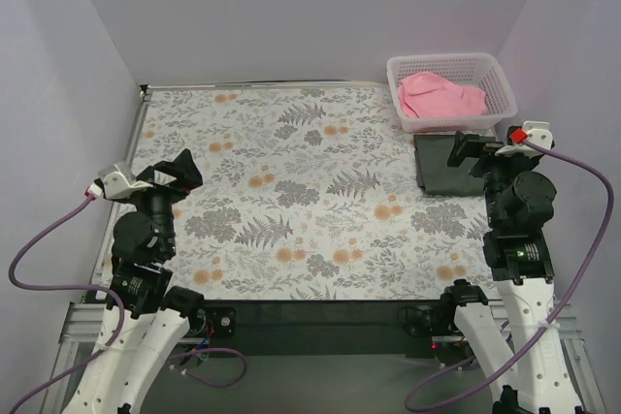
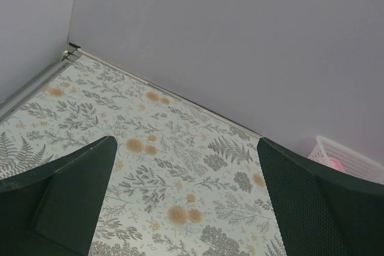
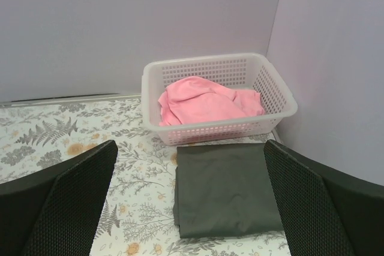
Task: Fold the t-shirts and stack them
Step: Grab the tshirt from the pile
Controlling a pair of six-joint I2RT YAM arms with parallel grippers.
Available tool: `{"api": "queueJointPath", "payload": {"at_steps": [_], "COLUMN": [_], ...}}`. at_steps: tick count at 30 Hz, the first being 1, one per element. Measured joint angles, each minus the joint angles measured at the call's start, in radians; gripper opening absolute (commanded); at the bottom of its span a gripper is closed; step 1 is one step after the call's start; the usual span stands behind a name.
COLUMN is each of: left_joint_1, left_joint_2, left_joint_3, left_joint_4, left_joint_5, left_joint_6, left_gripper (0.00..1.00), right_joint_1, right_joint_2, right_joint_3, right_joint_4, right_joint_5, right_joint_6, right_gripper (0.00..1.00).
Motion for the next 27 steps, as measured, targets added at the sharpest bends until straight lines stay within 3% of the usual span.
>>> {"api": "queueJointPath", "payload": {"at_steps": [6, 12, 18, 24, 27], "left_joint_1": [0.000, 0.000, 0.000, 0.000, 0.000], "left_joint_2": [0.010, 0.069, 0.158, 0.156, 0.164], "left_joint_3": [-0.068, -0.158, -0.185, -0.186, -0.187], "left_joint_4": [0.031, 0.084, 0.092, 0.106, 0.109], "left_joint_5": [0.002, 0.010, 0.036, 0.039, 0.039], "left_joint_6": [0.000, 0.002, 0.021, 0.045, 0.052], "left_gripper": [0.98, 0.98, 0.98, 0.98, 0.98], "right_joint_1": [0.000, 0.000, 0.000, -0.024, -0.048], "right_joint_2": [0.080, 0.340, 0.715, 1.115, 1.296], "right_joint_3": [-0.002, 0.076, 0.271, 0.612, 0.785], "right_joint_4": [0.057, 0.109, 0.121, 0.025, -0.043], "right_joint_5": [-0.034, -0.099, -0.112, -0.137, -0.142], "right_joint_6": [0.005, 0.034, 0.031, 0.039, 0.053], "right_gripper": [0.98, 0.98, 0.98, 0.98, 0.93]}}
